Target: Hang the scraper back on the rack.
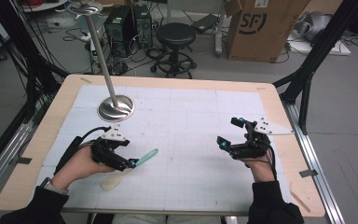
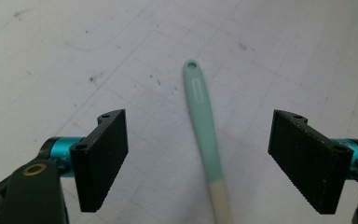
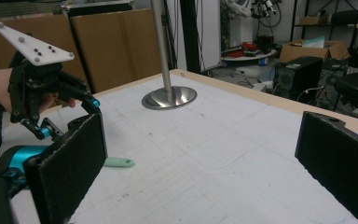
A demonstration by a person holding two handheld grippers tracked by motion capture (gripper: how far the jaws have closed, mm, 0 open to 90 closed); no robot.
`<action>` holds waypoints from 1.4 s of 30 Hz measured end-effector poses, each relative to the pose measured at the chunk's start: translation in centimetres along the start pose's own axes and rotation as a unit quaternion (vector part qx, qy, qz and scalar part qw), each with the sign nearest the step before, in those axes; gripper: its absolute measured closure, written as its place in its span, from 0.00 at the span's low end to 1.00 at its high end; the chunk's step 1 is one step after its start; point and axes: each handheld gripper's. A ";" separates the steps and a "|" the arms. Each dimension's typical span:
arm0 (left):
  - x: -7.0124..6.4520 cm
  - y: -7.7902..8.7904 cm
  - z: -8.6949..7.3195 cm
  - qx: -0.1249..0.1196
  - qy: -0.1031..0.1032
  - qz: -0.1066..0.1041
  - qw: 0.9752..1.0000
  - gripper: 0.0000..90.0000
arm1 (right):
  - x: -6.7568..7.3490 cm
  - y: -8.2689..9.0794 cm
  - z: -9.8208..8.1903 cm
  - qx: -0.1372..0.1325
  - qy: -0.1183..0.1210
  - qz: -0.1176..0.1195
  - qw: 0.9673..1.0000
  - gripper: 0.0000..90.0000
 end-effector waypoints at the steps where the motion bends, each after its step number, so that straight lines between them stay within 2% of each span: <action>1: 0.0 -0.1 0.2 0.012 -0.004 0.002 1.000 0.23 | 0.1 0.0 0.0 0.000 0.001 0.001 1.000 0.01; 6: -0.1 -0.5 0.6 0.053 -0.015 -0.003 0.998 0.33 | 0.2 0.2 0.0 0.001 -0.001 0.000 1.000 0.01; 10: 0.0 -0.8 0.8 0.087 -0.009 -0.012 0.996 0.46 | 0.2 0.3 -0.2 0.004 -0.001 -0.002 1.000 0.01; 13: -0.2 -1.1 1.0 0.127 0.000 -0.013 0.992 0.50 | 0.2 0.4 -0.4 0.007 -0.001 -0.003 1.000 0.01; 15: -0.4 -1.3 1.2 0.152 -0.010 -0.010 0.988 0.54 | 0.2 0.4 -0.5 0.007 -0.002 -0.003 1.000 0.01; 18: -0.8 -1.7 1.4 0.173 -0.014 -0.013 0.985 0.58 | 0.3 0.5 -0.6 0.009 -0.002 -0.004 1.000 0.01; 22: -0.9 -2.2 1.7 0.204 -0.007 -0.011 0.979 0.64 | 0.4 0.5 -0.7 0.013 -0.006 -0.003 1.000 0.01; 24: -0.8 -2.3 1.7 0.209 0.000 -0.016 0.978 0.68 | 0.3 0.4 -0.7 0.013 -0.002 -0.003 1.000 0.01; 31: -0.9 -2.5 2.0 0.225 0.015 -0.016 0.974 0.76 | 0.3 0.4 -0.7 0.015 -0.003 -0.004 1.000 0.01; 33: -1.1 -2.6 2.1 0.233 0.011 -0.016 0.972 0.77 | 0.3 0.4 -0.7 0.015 -0.003 -0.004 1.000 0.01; 35: -1.3 -2.9 2.1 0.245 0.011 -0.014 0.969 0.79 | 0.3 0.4 -0.7 0.015 -0.002 -0.003 1.000 0.01; 40: -1.5 -3.2 2.5 0.262 0.010 -0.003 0.965 0.82 | 0.3 0.4 -0.7 0.013 0.000 -0.004 1.000 0.01; 42: -1.7 -3.3 2.7 0.272 0.009 0.001 0.962 0.83 | 0.3 0.4 -0.7 0.014 -0.003 -0.004 1.000 0.01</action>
Point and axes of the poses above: each handheld gripper's, and its own axes: y roughly backward along the jaws, z roughly out of its top, x roughly to its left, and after that the axes turned 9 degrees about x, right-handed
